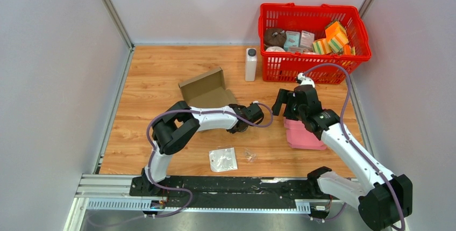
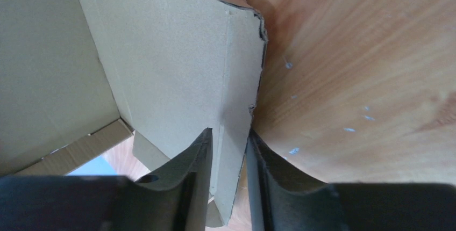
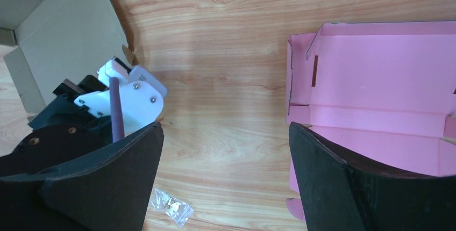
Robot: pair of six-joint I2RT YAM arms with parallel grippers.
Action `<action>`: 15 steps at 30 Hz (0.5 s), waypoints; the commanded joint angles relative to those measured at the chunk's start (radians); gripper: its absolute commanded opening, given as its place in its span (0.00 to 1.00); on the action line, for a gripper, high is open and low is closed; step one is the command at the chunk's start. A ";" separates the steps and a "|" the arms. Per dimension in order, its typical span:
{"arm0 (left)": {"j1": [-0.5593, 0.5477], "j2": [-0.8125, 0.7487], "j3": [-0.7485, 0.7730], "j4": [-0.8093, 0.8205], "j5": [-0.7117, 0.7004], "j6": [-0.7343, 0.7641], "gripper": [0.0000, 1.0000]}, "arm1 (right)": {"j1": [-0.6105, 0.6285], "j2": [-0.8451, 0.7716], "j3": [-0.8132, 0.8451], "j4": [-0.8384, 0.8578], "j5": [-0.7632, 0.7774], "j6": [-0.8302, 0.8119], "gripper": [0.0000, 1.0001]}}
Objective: Fold the paper box
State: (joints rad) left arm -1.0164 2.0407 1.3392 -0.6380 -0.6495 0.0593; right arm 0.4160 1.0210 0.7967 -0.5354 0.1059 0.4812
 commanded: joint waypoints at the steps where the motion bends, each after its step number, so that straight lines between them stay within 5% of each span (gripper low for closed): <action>1: 0.032 0.027 0.020 0.012 -0.065 0.030 0.15 | 0.004 -0.015 -0.005 0.046 -0.017 -0.001 0.90; 4: 0.091 -0.051 0.005 0.000 0.047 -0.004 0.01 | 0.009 -0.012 -0.005 0.046 -0.053 -0.035 0.90; 7: 0.206 -0.233 -0.021 -0.063 0.274 -0.120 0.00 | 0.061 -0.013 -0.010 0.063 -0.077 -0.116 0.92; 11: 0.410 -0.552 -0.129 -0.003 0.712 -0.453 0.00 | 0.154 0.068 0.001 0.171 -0.127 -0.165 0.93; 15: 0.528 -0.678 -0.132 0.081 0.849 -0.734 0.00 | 0.295 0.198 0.058 0.313 -0.117 -0.173 0.94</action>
State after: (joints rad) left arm -0.5449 1.4868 1.2148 -0.6304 -0.0975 -0.3222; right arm 0.6014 1.1110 0.7933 -0.4191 0.0139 0.3599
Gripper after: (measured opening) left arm 0.007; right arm 0.933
